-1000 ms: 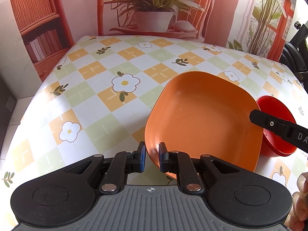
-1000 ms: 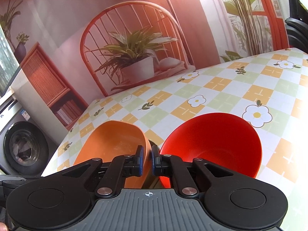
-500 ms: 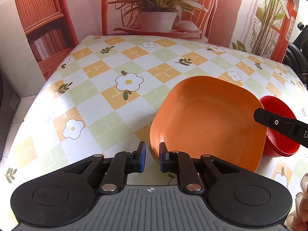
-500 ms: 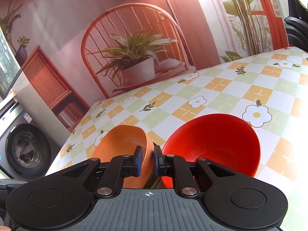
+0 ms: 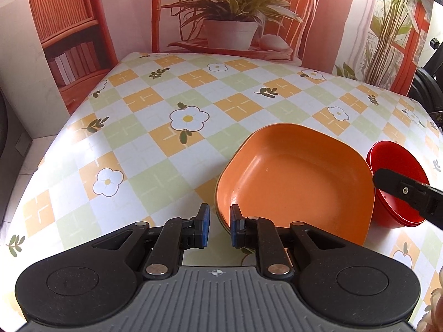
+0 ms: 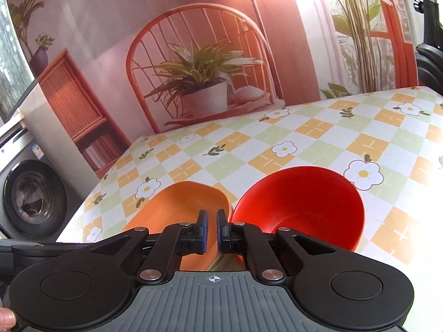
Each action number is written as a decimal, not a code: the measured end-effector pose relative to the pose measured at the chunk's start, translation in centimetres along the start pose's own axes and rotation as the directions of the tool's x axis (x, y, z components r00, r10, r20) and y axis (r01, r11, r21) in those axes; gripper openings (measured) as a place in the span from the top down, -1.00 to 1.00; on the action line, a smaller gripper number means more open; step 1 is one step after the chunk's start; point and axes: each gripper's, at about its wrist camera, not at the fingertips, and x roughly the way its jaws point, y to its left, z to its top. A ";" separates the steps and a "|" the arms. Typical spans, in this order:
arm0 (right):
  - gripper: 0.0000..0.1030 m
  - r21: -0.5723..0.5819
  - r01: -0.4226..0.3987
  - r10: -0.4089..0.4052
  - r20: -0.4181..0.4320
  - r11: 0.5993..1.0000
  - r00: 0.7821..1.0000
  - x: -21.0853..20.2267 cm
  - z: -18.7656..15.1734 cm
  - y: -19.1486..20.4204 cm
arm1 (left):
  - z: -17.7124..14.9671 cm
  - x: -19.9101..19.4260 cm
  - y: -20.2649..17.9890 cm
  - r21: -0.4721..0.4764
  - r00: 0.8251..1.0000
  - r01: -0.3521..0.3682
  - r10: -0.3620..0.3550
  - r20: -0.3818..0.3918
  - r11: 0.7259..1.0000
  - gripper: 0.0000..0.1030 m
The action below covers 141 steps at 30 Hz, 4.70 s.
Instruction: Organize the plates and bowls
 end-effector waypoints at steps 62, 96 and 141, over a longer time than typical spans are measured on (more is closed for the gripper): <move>0.60 0.210 0.132 -0.126 -0.042 0.969 0.991 -2.5 -0.3 -11.5 | 2.1 -0.6 -10.8 0.064 0.966 0.259 -0.259 -0.017 0.964 0.63; 0.87 0.259 0.131 -0.125 -0.039 0.957 0.991 -2.5 -0.4 -12.7 | 0.8 1.1 -12.4 0.073 0.955 0.296 -0.294 -0.044 0.952 0.63; 0.84 -0.061 0.129 -0.131 -0.023 0.990 0.991 -2.6 2.9 4.7 | 0.7 -5.7 0.9 -0.121 0.930 0.353 -0.334 0.155 0.928 0.60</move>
